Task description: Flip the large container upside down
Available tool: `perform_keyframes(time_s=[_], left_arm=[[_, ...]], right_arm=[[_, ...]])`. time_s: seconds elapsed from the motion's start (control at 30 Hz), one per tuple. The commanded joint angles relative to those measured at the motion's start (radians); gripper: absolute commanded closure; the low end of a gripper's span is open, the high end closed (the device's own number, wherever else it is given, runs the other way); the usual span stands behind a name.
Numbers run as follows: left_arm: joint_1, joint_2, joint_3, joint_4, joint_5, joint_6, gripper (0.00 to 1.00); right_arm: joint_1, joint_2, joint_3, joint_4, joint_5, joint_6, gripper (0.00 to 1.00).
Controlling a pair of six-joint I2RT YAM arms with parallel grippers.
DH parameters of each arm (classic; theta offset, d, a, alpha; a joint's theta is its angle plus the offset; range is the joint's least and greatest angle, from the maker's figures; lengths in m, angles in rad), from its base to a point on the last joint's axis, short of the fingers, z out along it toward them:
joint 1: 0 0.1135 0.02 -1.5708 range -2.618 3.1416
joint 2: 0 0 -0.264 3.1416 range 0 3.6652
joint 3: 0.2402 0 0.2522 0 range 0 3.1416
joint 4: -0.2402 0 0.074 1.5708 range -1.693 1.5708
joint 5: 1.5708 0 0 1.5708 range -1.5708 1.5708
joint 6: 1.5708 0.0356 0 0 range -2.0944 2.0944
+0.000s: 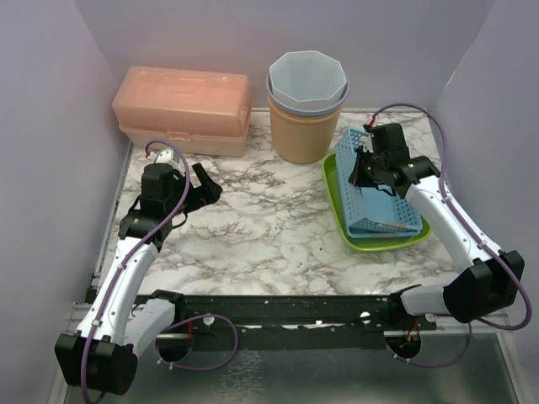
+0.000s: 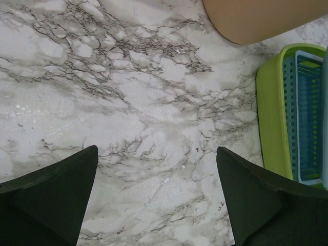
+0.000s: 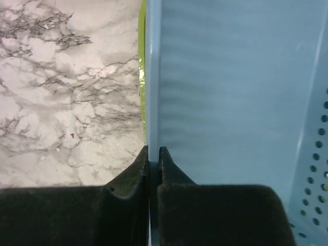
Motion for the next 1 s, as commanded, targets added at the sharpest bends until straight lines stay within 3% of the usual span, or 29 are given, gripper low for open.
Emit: perform_keyframes(time_s=[0.0,0.13,0.33,0.4,0.43,0.5,0.6,0.67,0.97], left_arm=[[0.001,0.001,-0.009,0.012,0.017,-0.013,0.01],[0.002,-0.003,-0.011,0.011,0.016,-0.019,0.01],[0.002,-0.006,-0.018,0.009,0.019,-0.022,0.01],[0.002,-0.009,-0.023,0.006,0.02,-0.025,0.01],[0.002,-0.01,-0.024,0.005,0.02,-0.026,0.01],[0.002,-0.009,-0.024,0.003,0.019,-0.026,0.01],[0.002,-0.007,-0.023,-0.002,0.02,-0.024,0.01],[0.002,-0.006,-0.023,-0.003,0.02,-0.023,0.01],[0.002,-0.011,-0.019,-0.011,0.021,-0.02,0.01]], right_arm=[[0.051,0.013,0.055,-0.045,0.234,-0.039,0.99],[0.109,0.077,0.069,-0.081,0.379,-0.032,0.99],[0.113,0.159,0.035,-0.06,0.372,-0.015,0.97],[0.113,0.193,0.05,-0.084,0.332,-0.003,0.82],[0.113,0.205,0.058,-0.091,0.308,0.003,0.63],[0.113,0.207,0.056,-0.08,0.259,0.012,0.34],[0.113,0.189,0.029,-0.038,0.199,0.031,0.16],[0.113,0.185,0.012,-0.018,0.149,0.04,0.1],[0.115,0.263,-0.069,0.051,-0.21,0.091,0.08]])
